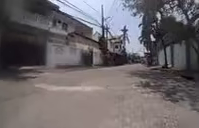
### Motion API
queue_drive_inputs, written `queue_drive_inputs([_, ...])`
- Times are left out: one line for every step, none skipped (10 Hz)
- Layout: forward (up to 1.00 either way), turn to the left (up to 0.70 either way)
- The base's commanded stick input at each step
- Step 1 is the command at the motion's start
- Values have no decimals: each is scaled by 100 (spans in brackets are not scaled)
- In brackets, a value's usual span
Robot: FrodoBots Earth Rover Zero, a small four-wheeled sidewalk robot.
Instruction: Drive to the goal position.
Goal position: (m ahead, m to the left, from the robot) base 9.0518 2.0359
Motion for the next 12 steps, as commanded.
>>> queue_drive_inputs([100, -38])
queue_drive_inputs([100, -36])
queue_drive_inputs([100, -27])
queue_drive_inputs([100, -21])
queue_drive_inputs([100, -11])
queue_drive_inputs([100, -1])
queue_drive_inputs([100, 0])
queue_drive_inputs([100, 0])
queue_drive_inputs([100, 0])
queue_drive_inputs([100, 0])
queue_drive_inputs([100, 0])
queue_drive_inputs([100, 0])
